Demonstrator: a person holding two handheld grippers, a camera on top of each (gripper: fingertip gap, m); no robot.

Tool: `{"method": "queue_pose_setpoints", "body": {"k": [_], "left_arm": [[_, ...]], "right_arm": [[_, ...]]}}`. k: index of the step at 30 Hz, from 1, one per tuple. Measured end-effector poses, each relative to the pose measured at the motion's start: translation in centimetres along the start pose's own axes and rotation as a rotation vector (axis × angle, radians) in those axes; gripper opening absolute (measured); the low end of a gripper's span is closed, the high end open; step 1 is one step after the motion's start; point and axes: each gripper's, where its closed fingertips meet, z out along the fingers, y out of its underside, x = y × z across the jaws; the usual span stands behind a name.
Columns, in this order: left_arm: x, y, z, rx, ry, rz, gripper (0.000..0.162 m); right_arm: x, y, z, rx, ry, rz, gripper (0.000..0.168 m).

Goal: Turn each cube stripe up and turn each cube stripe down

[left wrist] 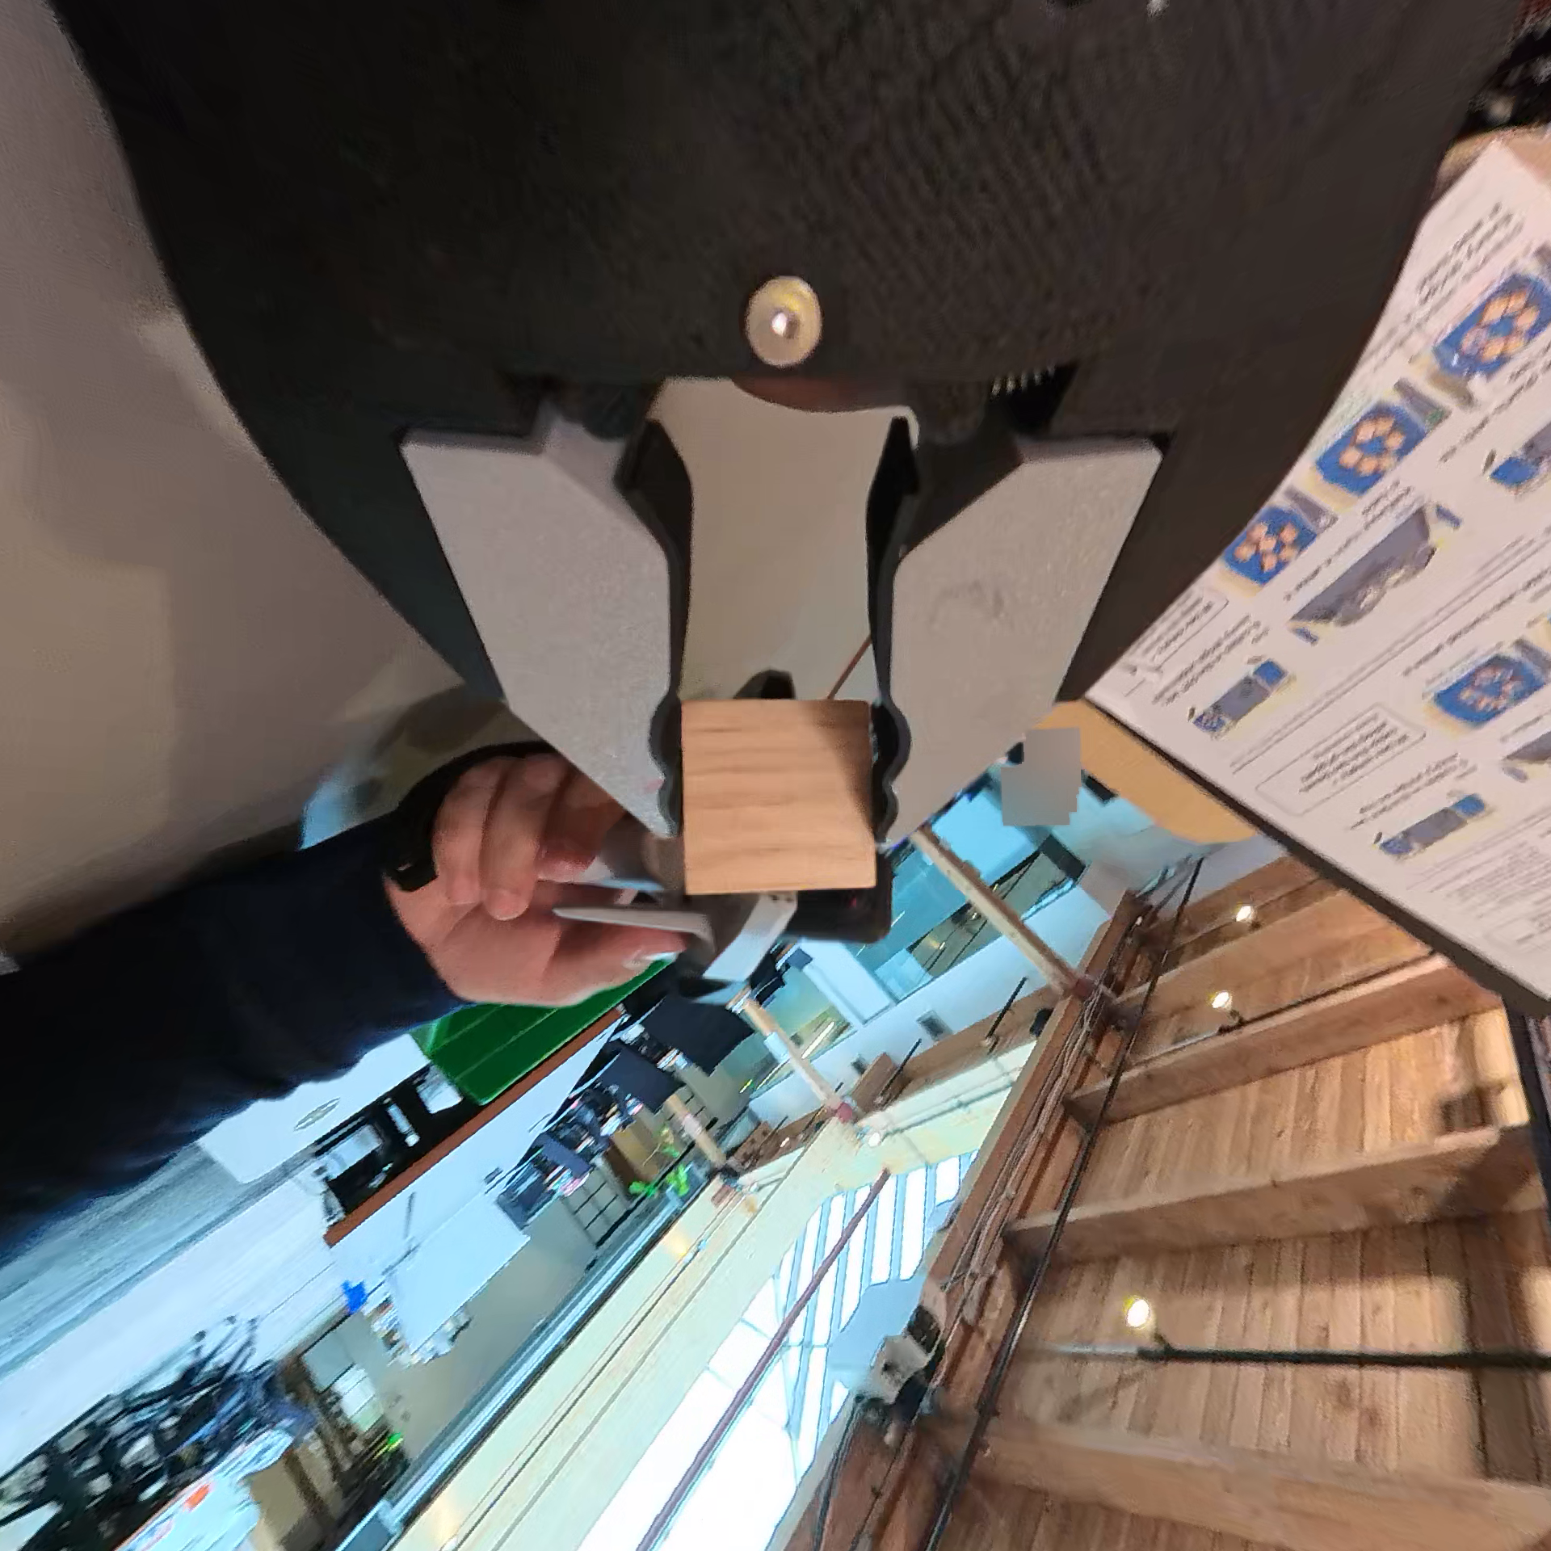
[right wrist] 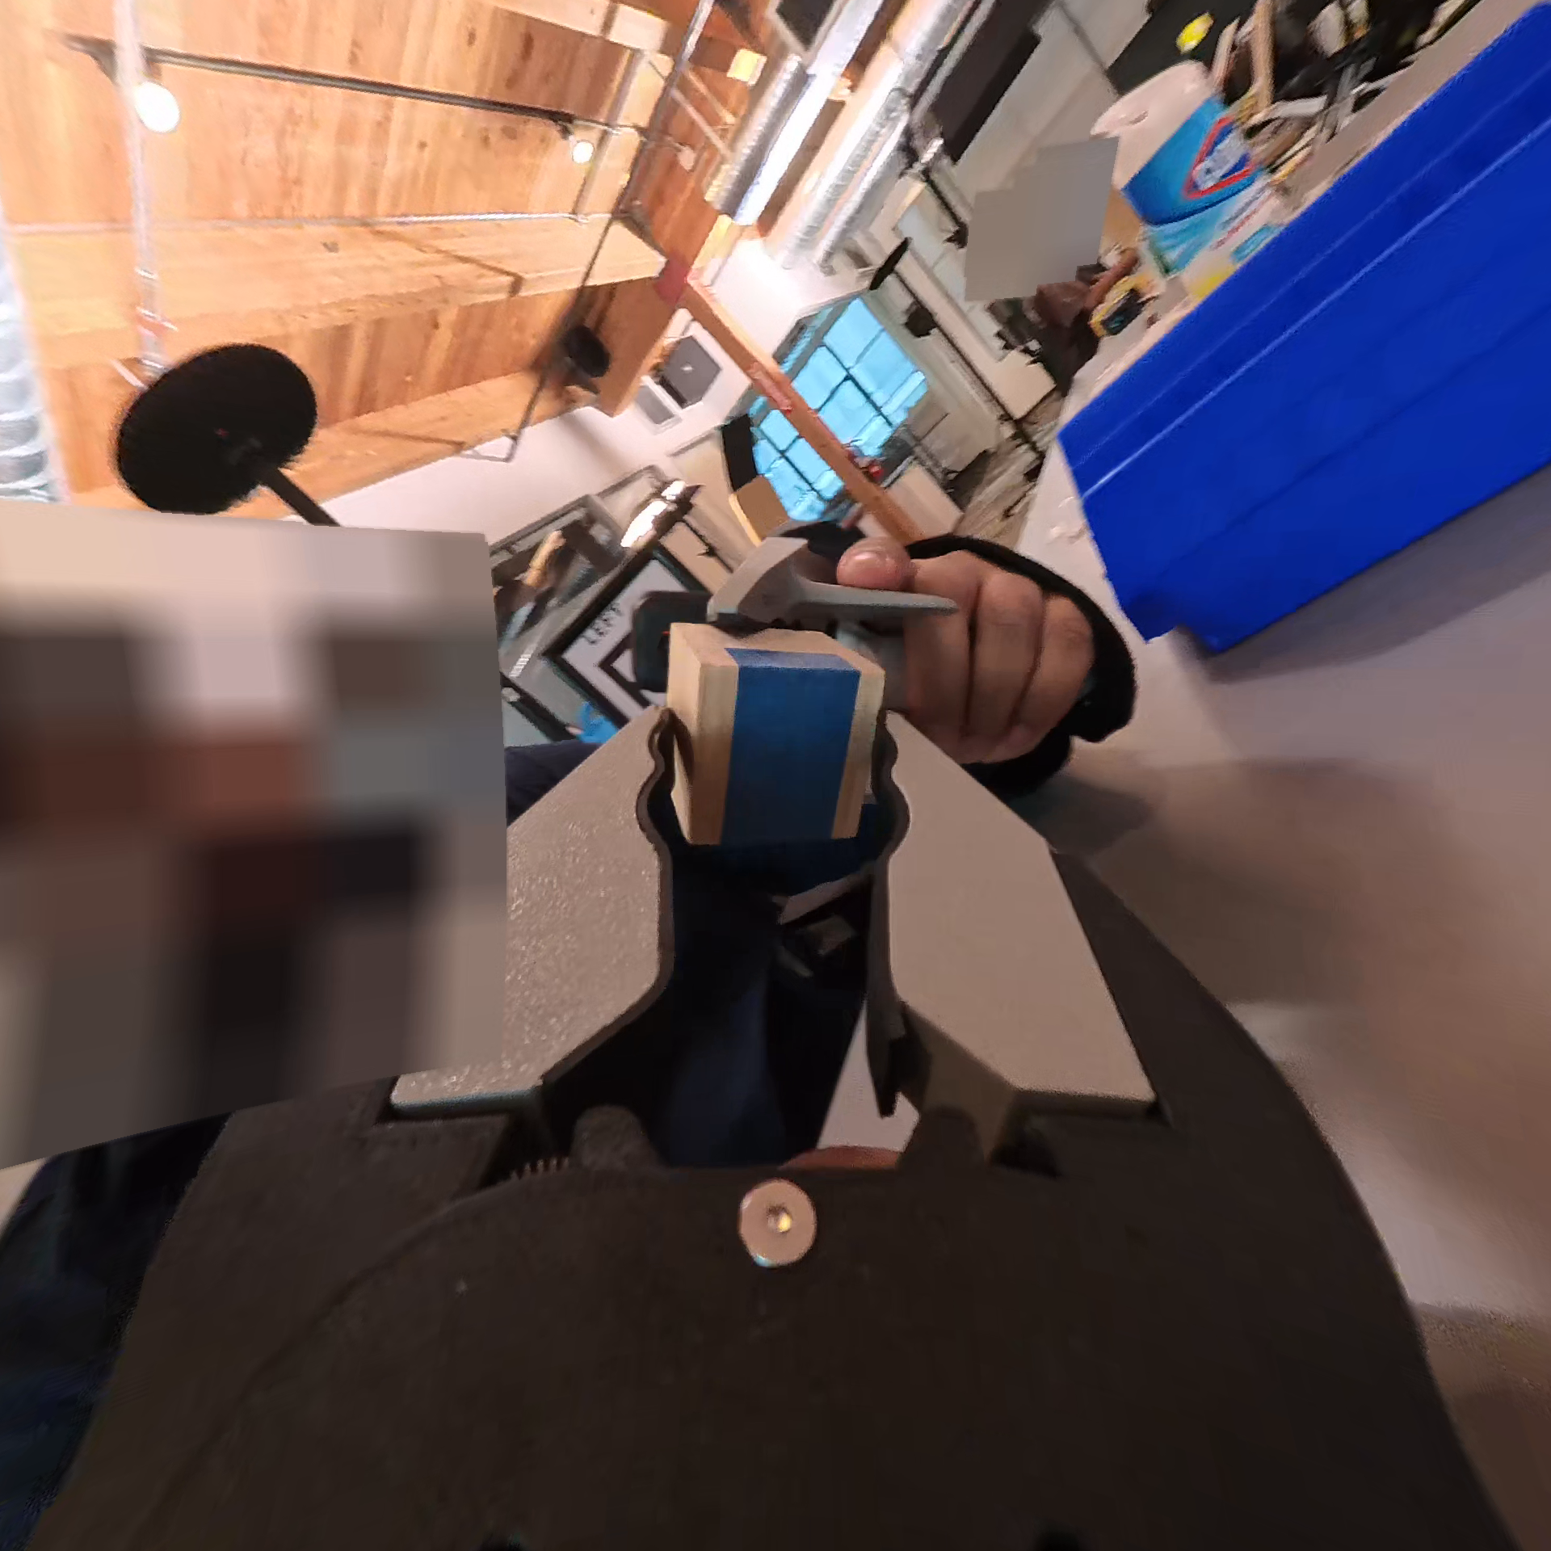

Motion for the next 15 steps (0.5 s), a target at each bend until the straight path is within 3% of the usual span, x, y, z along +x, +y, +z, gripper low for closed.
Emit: {"method": "queue_pose_setpoints", "body": {"k": [1,5,10,13,15], "left_arm": [[-0.2,0.4,0.0,-0.023,-0.024,-0.011,0.043],[-0.6,1.1,0.0,-0.045,-0.066,-0.078,0.045],[-2.0,1.7,-0.6,-0.034,-0.115,-0.129,0.053],[-2.2,2.1,-0.9,-0.046,-0.118,-0.118,0.05],[-2.1,2.5,-0.8,-0.07,-0.114,-0.111,0.047]], "right_arm": [[0.3,-0.2,-0.1,0.005,0.034,-0.026,0.043],[0.5,-0.7,-0.6,0.01,0.156,-0.149,0.042],[0.2,-2.5,-2.6,0.063,0.452,-0.376,0.042],[-2.8,-4.0,-5.2,0.102,0.637,-0.497,0.042],[-4.7,-5.3,-8.8,0.102,0.854,-0.575,0.042]]}}
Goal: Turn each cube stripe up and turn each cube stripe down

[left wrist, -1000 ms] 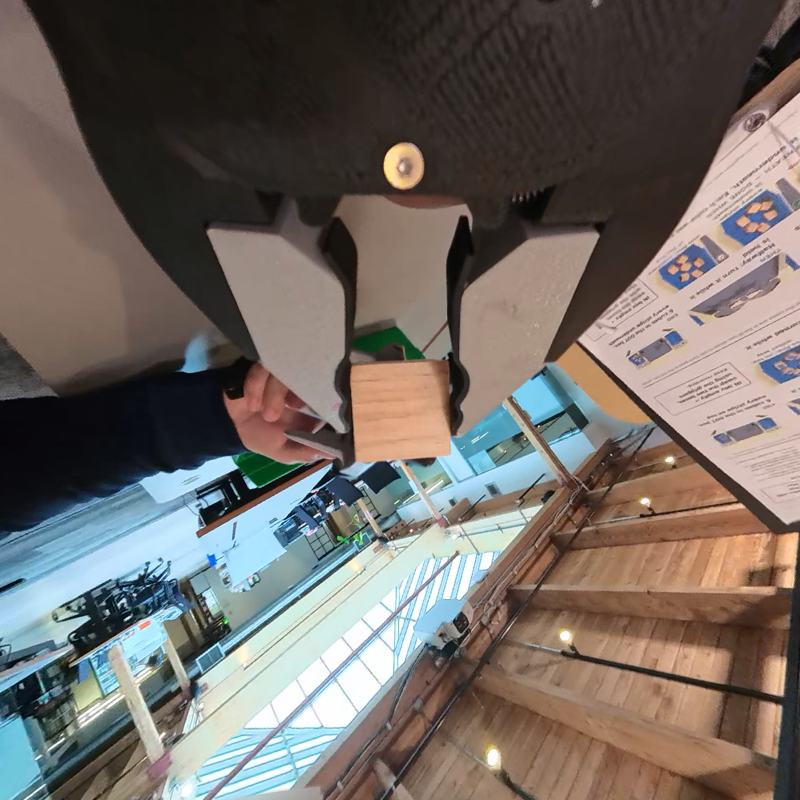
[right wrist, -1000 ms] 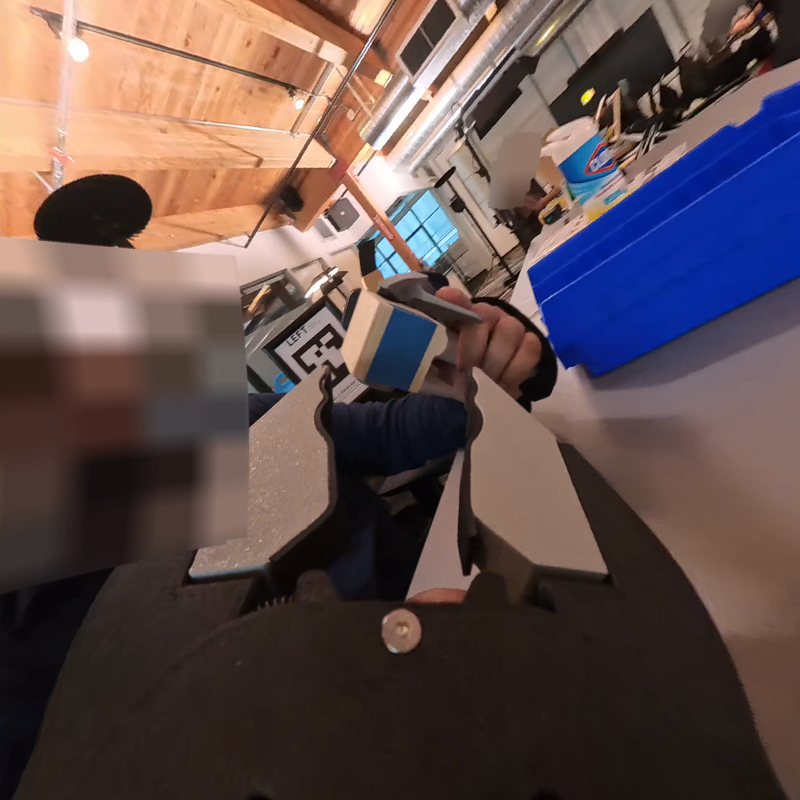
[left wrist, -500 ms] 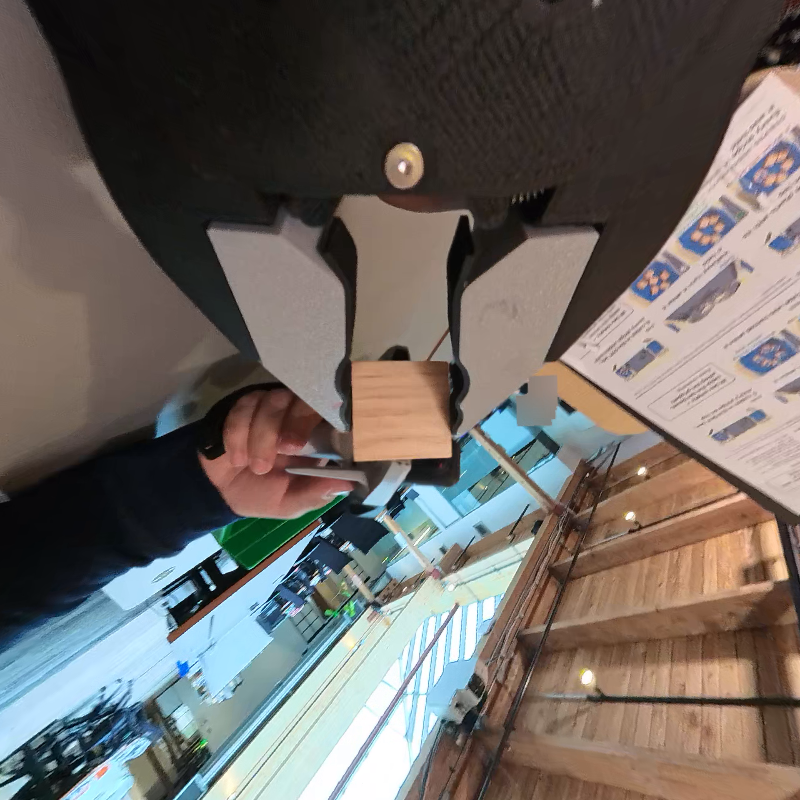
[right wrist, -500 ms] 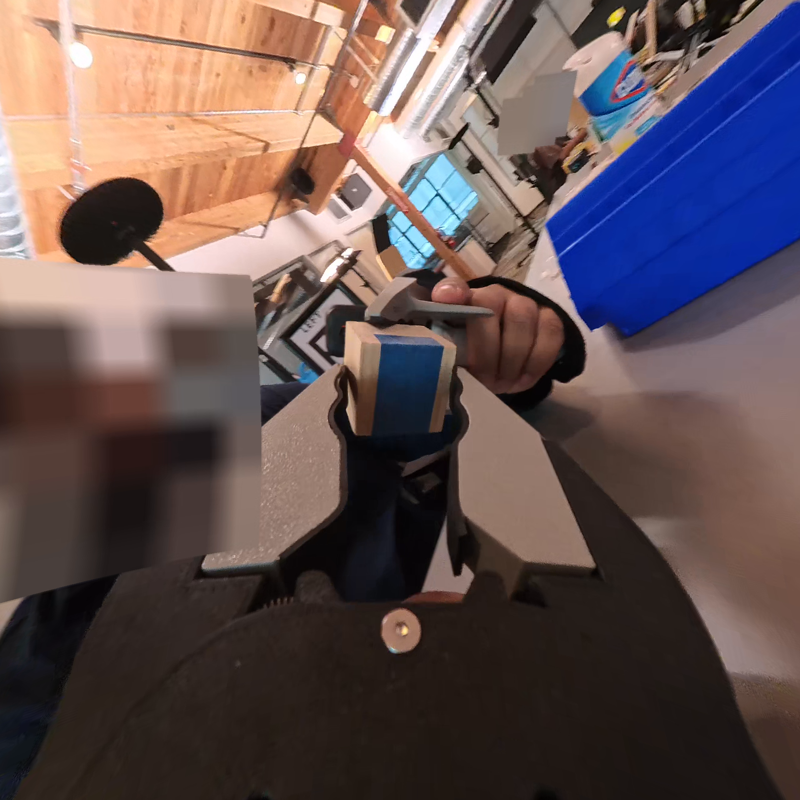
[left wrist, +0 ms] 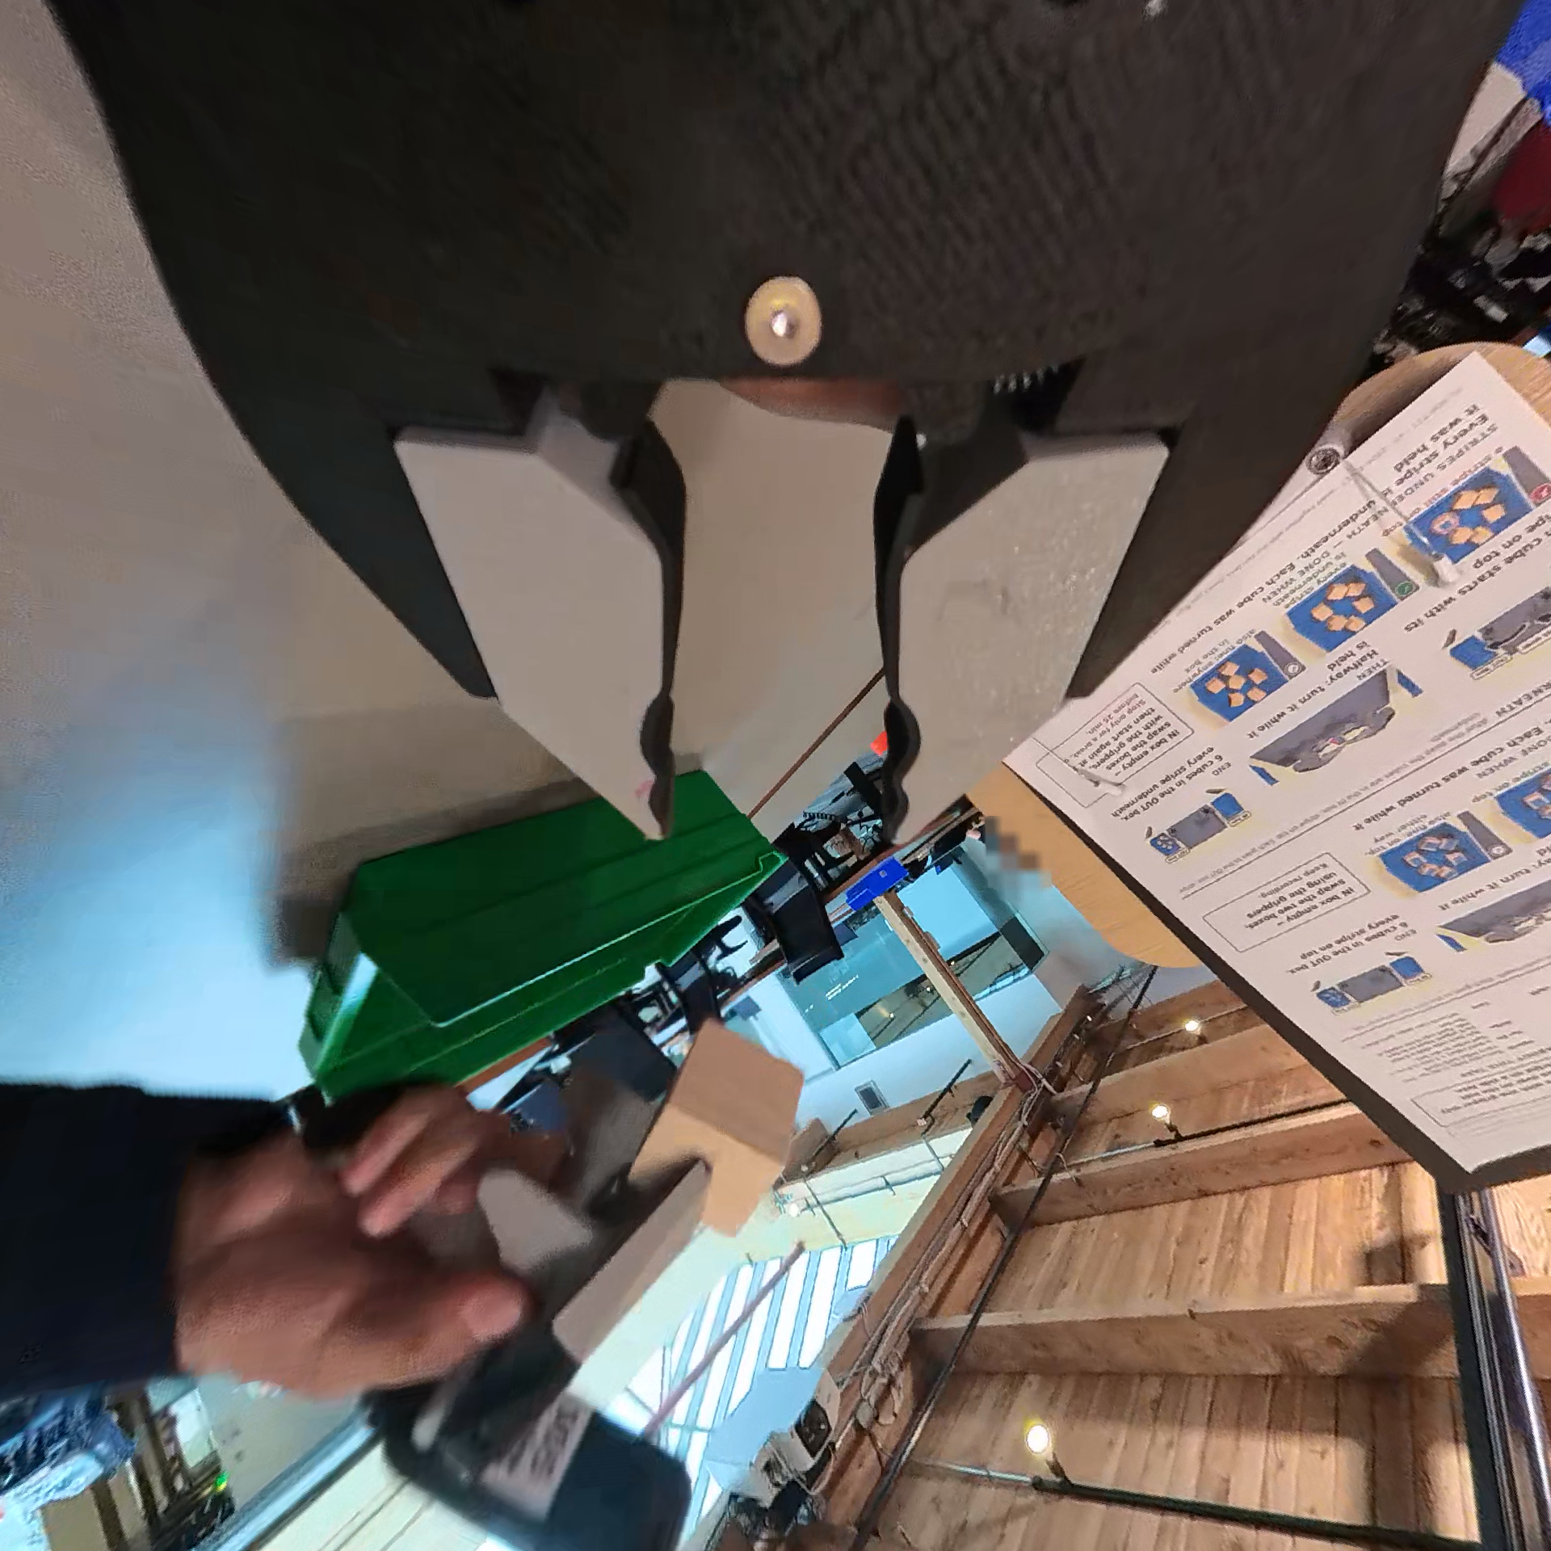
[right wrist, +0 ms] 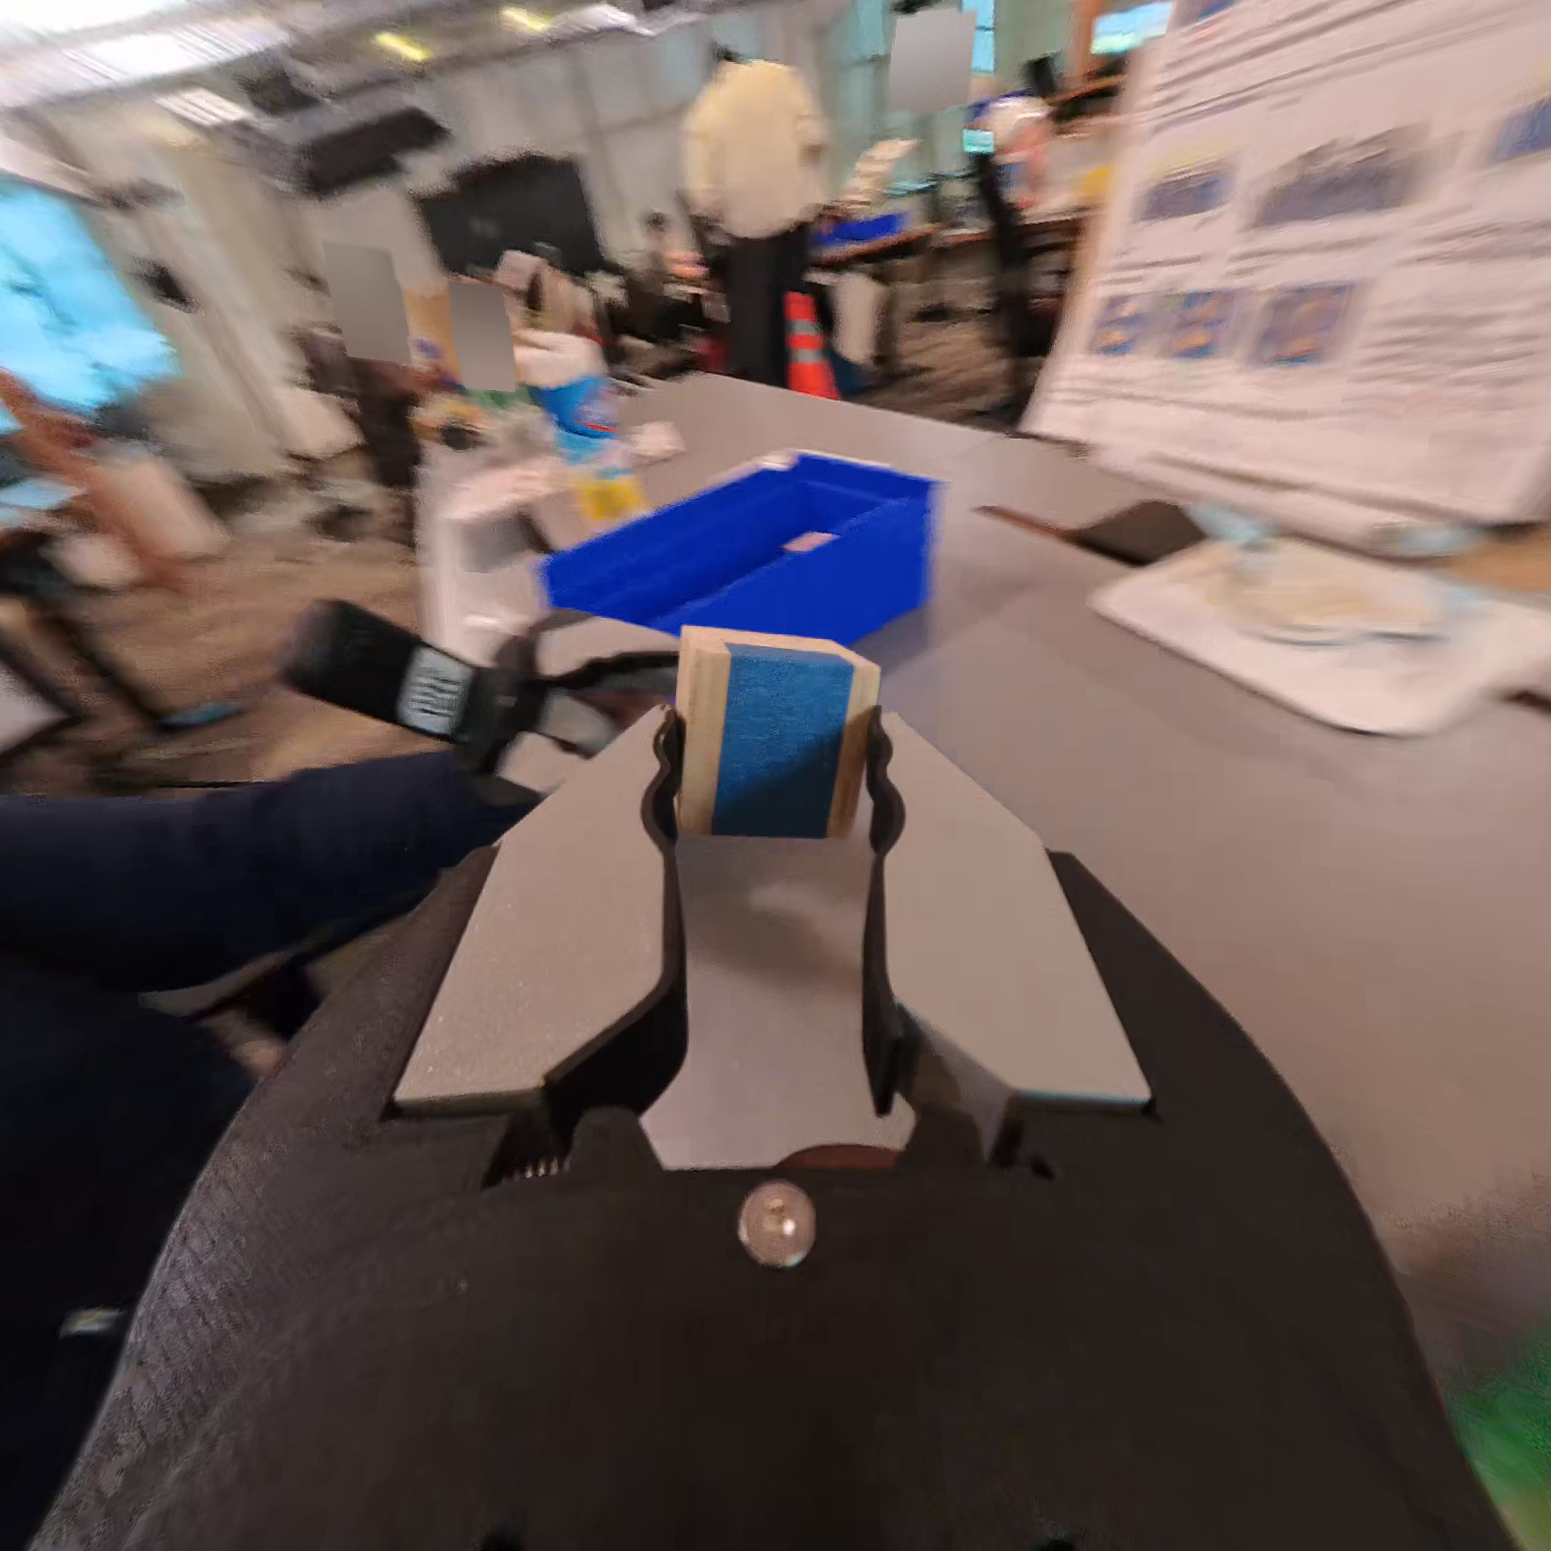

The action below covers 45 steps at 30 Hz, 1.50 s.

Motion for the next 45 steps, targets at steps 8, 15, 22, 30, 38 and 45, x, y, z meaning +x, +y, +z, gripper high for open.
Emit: {"method": "queue_pose_setpoints", "body": {"k": [8,15,22,30,38,45], "left_arm": [[1.1,1.7,0.4,-0.084,0.039,0.036,0.038],[1.2,2.0,0.4,-0.082,0.048,0.025,0.034],[0.9,2.9,0.6,-0.113,0.041,0.01,0.034],[1.2,3.9,0.8,-0.16,0.058,0.007,0.034],[0.4,3.2,0.4,-0.123,0.045,-0.049,0.033],[-0.2,3.1,0.8,-0.171,-0.016,-0.046,0.033]], "right_arm": [[15.6,8.3,-17.2,-0.528,0.786,0.054,0.042],[19.7,16.2,-21.9,-0.862,0.984,0.113,0.042],[19.3,12.0,-20.9,-0.707,1.036,0.079,0.059],[6.1,-1.3,-3.0,-0.091,0.538,-0.14,0.058],[11.1,4.1,9.6,-0.065,0.598,-0.323,0.043],[12.9,9.0,9.8,-0.227,0.556,-0.185,0.052]]}}
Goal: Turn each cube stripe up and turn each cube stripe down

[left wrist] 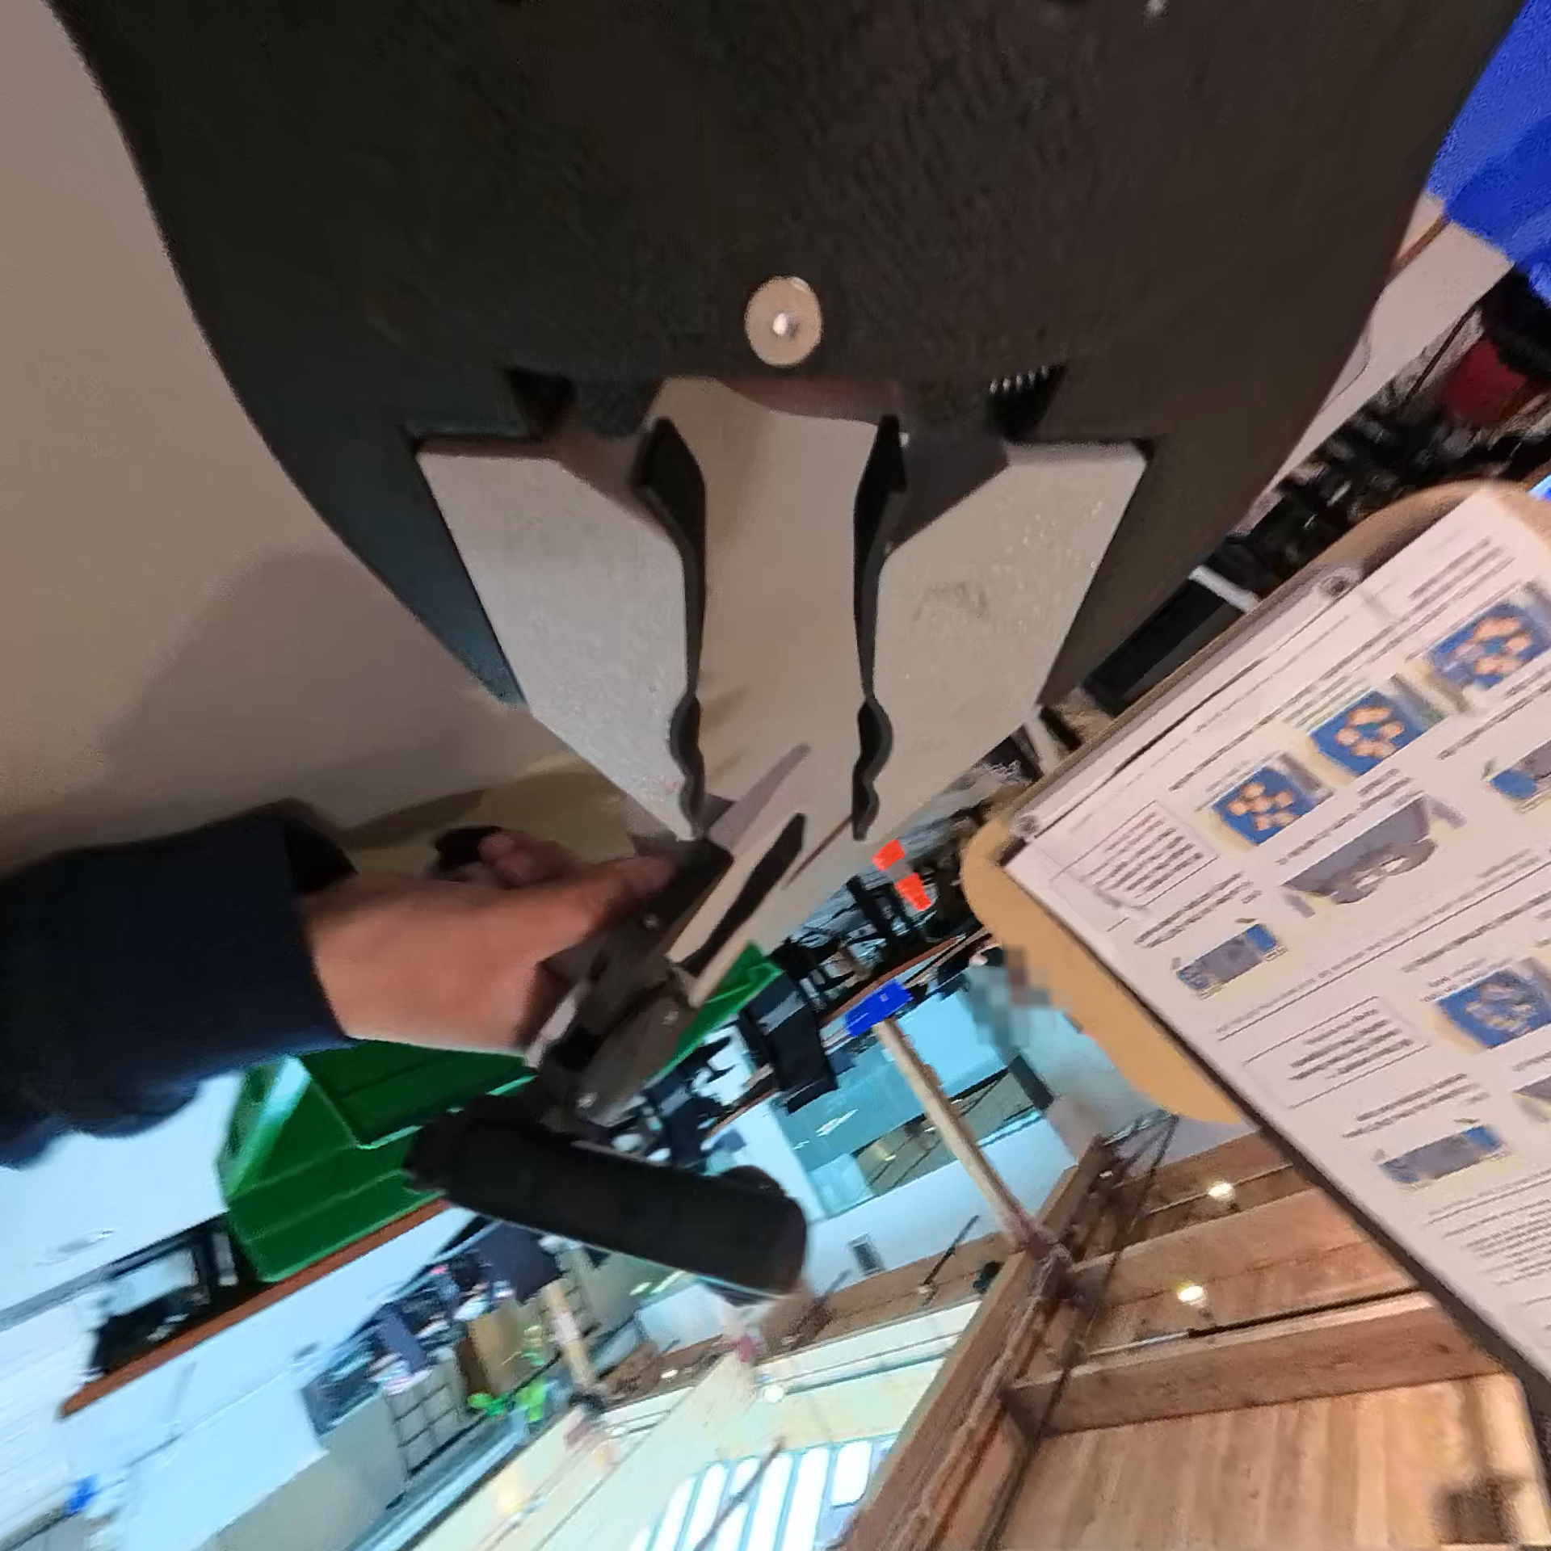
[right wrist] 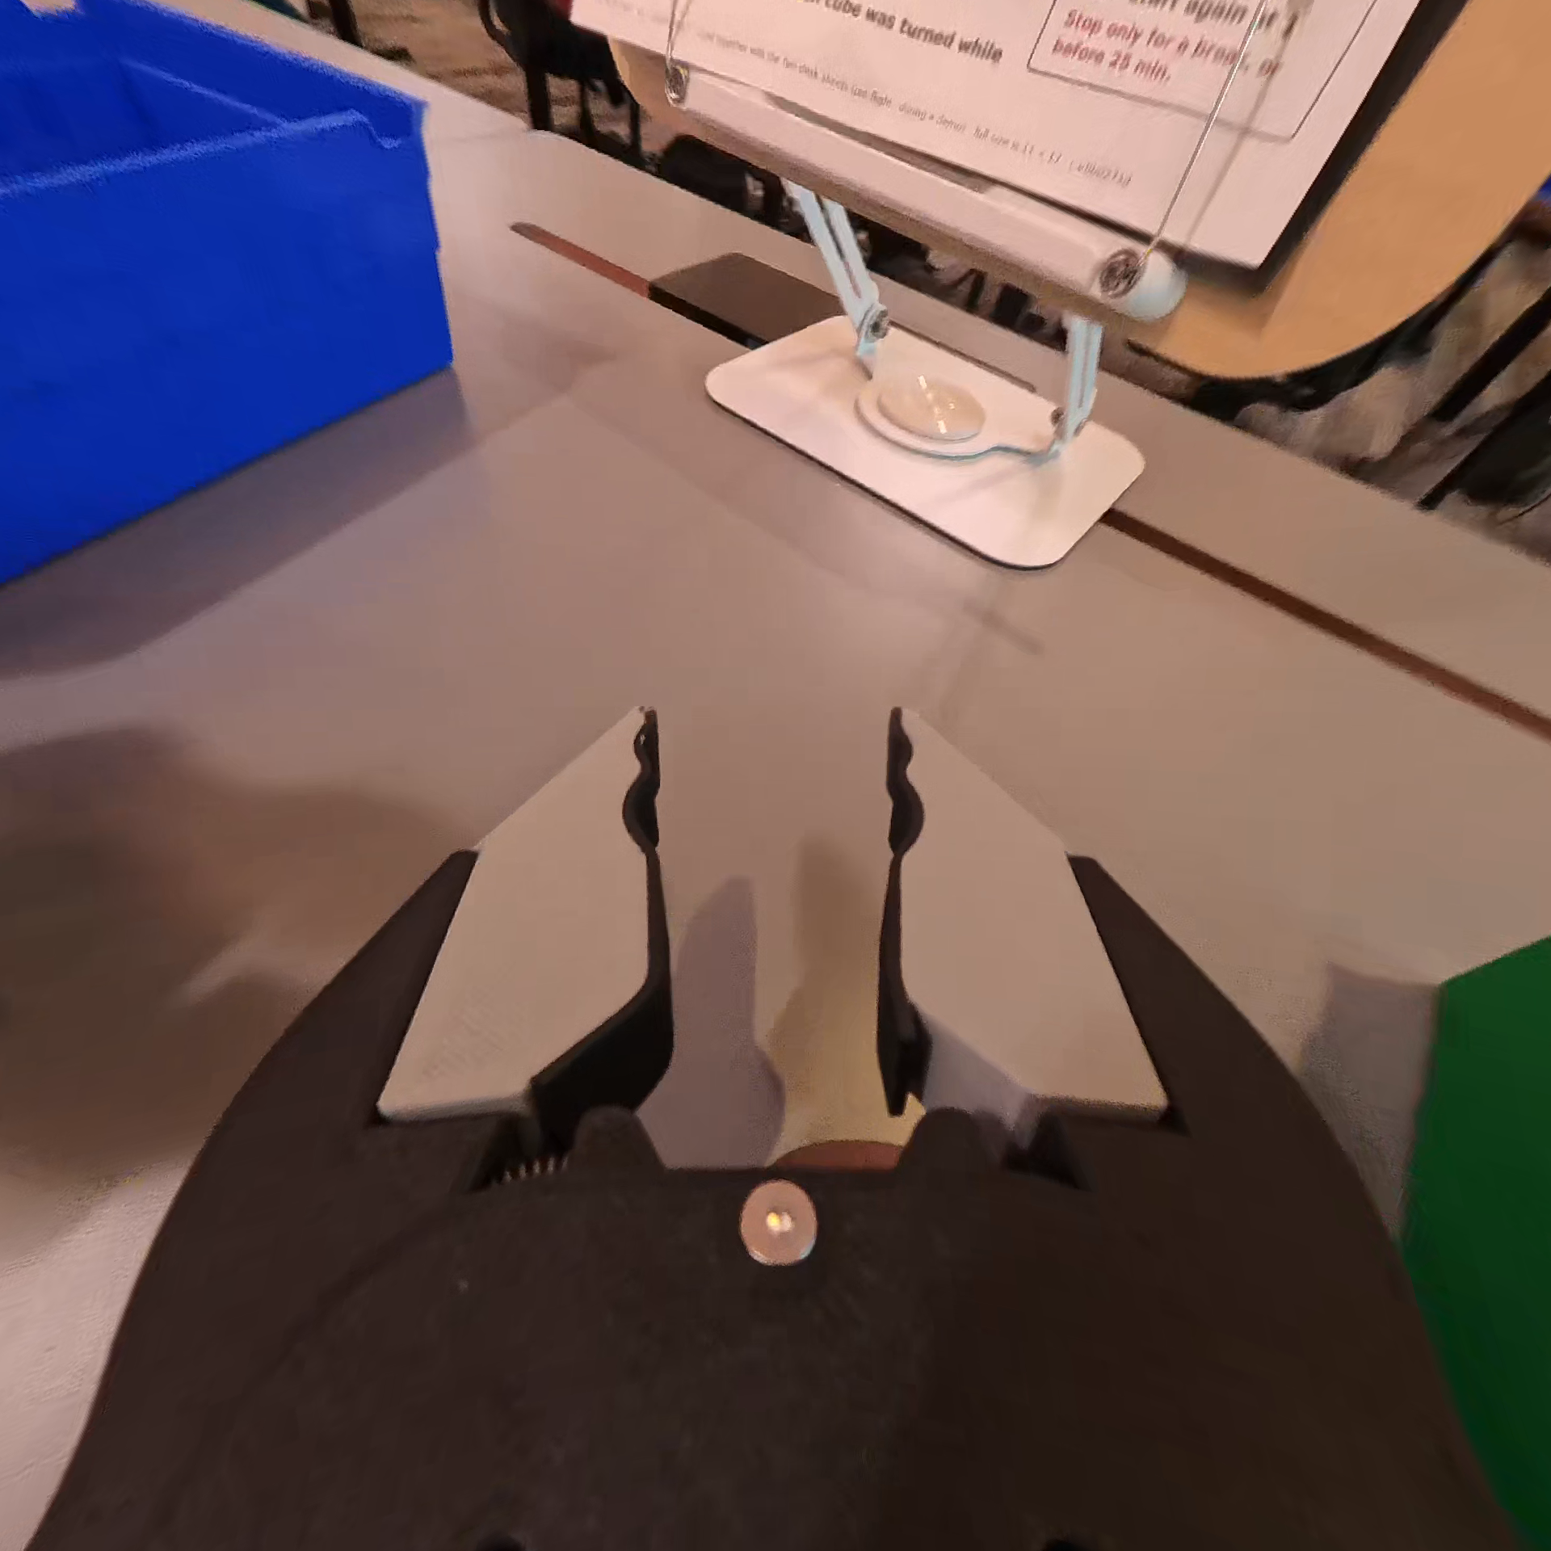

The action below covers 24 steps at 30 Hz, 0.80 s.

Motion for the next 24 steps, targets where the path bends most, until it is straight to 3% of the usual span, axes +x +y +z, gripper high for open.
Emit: {"method": "queue_pose_setpoints", "body": {"k": [5,7,10,12,14,15,19,24], "left_arm": [[-5.1,-2.6,-2.2,-0.016,-0.265,-0.126,0.033],[-9.8,-3.3,-4.7,-0.079,-0.445,-0.147,0.026],[-17.4,-2.3,-8.8,-0.175,-0.61,-0.284,0.029],[-21.8,1.1,-10.8,-0.295,-0.663,-0.37,0.043],[-25.0,6.4,-12.3,-0.469,-0.694,-0.474,0.07],[-26.2,9.2,-13.0,-0.544,-0.711,-0.54,0.074],[-28.6,18.2,-15.6,-0.773,-0.784,-0.795,0.07],[-29.0,23.4,-17.0,-0.961,-0.831,-0.789,0.063]], "right_arm": [[-1.1,0.0,-0.2,0.017,-0.081,0.097,0.051],[-1.3,0.1,-0.2,0.01,-0.087,0.088,0.051],[-1.5,-0.1,-0.3,0.014,-0.09,0.08,0.05],[-1.8,-0.3,-0.4,0.021,-0.102,0.081,0.05],[-2.0,-0.3,-0.4,0.019,-0.108,0.076,0.05],[-2.0,-0.3,-0.4,0.016,-0.11,0.073,0.05],[-2.2,0.0,-0.2,0.003,-0.107,0.058,0.05],[-2.1,0.2,-0.1,0.0,-0.107,0.061,0.05]]}}
